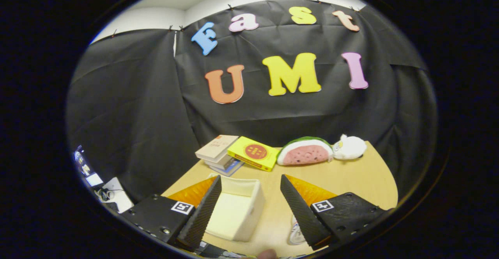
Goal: Open the storage box then place both shoes into the box .Put the left shoe in first, then the right shoe, with the right side of both shoes facing outward in a uniform manner.
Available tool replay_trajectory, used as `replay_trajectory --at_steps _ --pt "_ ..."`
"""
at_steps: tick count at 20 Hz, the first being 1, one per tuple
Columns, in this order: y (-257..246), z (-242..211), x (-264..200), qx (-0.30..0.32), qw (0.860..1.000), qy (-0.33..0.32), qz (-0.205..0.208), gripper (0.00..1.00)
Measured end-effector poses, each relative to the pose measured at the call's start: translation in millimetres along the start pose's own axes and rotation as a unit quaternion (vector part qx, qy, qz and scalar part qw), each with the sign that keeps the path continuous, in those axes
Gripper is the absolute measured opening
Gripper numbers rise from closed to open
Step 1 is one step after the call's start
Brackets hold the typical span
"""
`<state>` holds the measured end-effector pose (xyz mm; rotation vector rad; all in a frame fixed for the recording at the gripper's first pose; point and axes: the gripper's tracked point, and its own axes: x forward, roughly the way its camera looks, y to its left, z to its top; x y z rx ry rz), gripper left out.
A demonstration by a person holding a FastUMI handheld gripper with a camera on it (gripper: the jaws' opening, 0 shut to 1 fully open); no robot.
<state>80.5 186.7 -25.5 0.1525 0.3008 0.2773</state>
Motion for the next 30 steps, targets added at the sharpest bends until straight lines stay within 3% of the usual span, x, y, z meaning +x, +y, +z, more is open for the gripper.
replay_trajectory --at_steps 4,7,13,19,20,23,28,29,30 --pt "-86.7 -36.3 -8.6 -0.002 0.998 0.031 -0.063 0.94" --pt "-131.0 -96.5 -3.8 0.001 0.99 0.102 -0.097 0.94" --pt "-159.2 -212.1 21.9 0.018 0.965 0.247 -0.092 0.94" --pt "-168.9 -256.2 67.3 0.022 0.95 0.3 -0.086 0.94" --pt "-170.6 -258.8 74.2 0.024 0.949 0.3 -0.09 0.85" --pt "-176.6 -260.3 91.7 0.032 0.952 0.284 -0.105 0.72" --pt "-178.6 -270.1 102.7 0.052 0.945 0.301 -0.12 0.23" --pt "-178.3 -265.4 100.3 0.066 0.941 0.305 -0.127 0.23" --pt "-177.4 -271.7 102.6 0.077 0.939 0.309 -0.13 0.03"
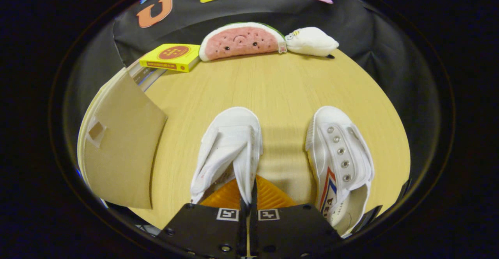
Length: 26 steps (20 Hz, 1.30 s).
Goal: Open the storage box then place both shoes into the box .Put the left shoe in first, then the right shoe, with the right side of both shoes facing outward in a uniform manner.
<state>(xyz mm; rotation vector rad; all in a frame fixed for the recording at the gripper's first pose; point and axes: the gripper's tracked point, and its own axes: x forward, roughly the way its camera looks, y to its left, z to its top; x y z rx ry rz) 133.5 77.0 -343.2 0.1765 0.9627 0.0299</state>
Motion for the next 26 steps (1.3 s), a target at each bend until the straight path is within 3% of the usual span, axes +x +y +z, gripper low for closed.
replay_trajectory --at_steps 6,12,19,26 --pt "14.5 -5.5 -33.7 0.086 0.995 0.038 0.012 0.0" --pt "52.6 3.7 -117.7 0.147 0.989 0.032 0.011 0.0" --pt "169.0 55.6 -204.7 0.155 0.986 -0.038 0.05 0.0" --pt "293.2 68.0 -176.7 0.126 0.987 -0.05 0.083 0.0"
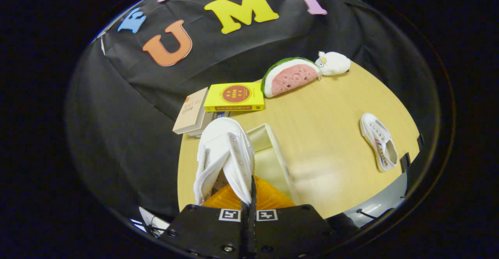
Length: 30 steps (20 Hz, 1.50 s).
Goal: Open the storage box then place both shoes into the box .Put the left shoe in first, then the right shoe, with the right side of both shoes facing outward in a uniform manner.
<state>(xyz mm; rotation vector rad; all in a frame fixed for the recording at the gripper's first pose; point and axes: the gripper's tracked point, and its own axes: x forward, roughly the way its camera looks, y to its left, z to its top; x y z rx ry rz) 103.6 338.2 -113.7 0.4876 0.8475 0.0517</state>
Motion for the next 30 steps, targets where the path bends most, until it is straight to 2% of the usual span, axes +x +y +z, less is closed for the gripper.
replay_trajectory --at_steps 4,9,16,26,27,29,30 --pt "22.5 -15.8 36.2 0.012 1.0 0.011 -0.008 0.0" --pt "18.1 -41.2 60.8 0.038 0.999 0.026 -0.024 0.0" --pt "6.3 -45.7 84.0 0.059 0.998 0.008 -0.038 0.0" --pt "-1.8 -73.5 124.1 0.075 0.992 0.078 -0.063 0.0" --pt "-4.3 -79.4 121.6 0.067 0.991 0.089 -0.071 0.05" --pt "8.8 -80.8 127.7 0.061 0.992 0.097 -0.045 0.08" --pt "9.6 -83.4 129.5 0.053 0.993 0.101 -0.044 0.29"
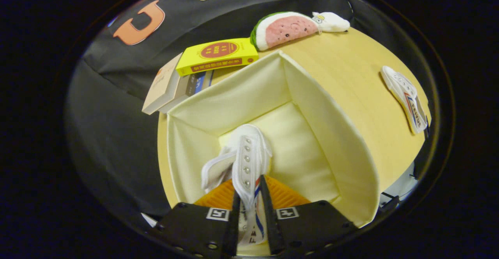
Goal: Open the storage box then place both shoes into the box .Put the left shoe in first, then the right shoe, with the right side of both shoes facing outward in a uniform manner.
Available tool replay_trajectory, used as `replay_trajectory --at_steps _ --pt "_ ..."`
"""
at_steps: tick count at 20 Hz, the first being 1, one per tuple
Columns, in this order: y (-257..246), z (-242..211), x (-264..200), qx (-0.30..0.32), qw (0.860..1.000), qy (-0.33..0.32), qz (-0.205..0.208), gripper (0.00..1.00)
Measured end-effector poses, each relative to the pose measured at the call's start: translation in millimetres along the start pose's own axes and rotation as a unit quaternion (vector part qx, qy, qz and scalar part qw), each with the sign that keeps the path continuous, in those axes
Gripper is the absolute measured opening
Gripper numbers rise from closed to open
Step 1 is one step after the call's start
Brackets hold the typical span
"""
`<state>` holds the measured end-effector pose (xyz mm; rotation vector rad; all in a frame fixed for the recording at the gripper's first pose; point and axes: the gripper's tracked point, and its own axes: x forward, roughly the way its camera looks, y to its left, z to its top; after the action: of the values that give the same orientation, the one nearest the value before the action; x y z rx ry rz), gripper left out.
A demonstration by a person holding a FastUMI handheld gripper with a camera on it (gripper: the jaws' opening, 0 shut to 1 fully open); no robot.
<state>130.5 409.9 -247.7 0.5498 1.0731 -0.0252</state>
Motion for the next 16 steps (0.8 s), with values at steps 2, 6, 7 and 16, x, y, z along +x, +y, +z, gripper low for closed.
replay_trajectory --at_steps 2,6,7,16 --pt "-2.9 1.4 -5.2 -0.016 1.0 -0.001 -0.005 0.77" --pt "-1.1 10.2 -25.7 -0.065 0.997 -0.039 0.005 0.89" --pt "-0.8 11.9 -35.9 -0.082 0.995 -0.051 0.008 0.89" --pt "-37.2 56.5 -146.3 -0.211 0.957 -0.199 0.029 0.96"
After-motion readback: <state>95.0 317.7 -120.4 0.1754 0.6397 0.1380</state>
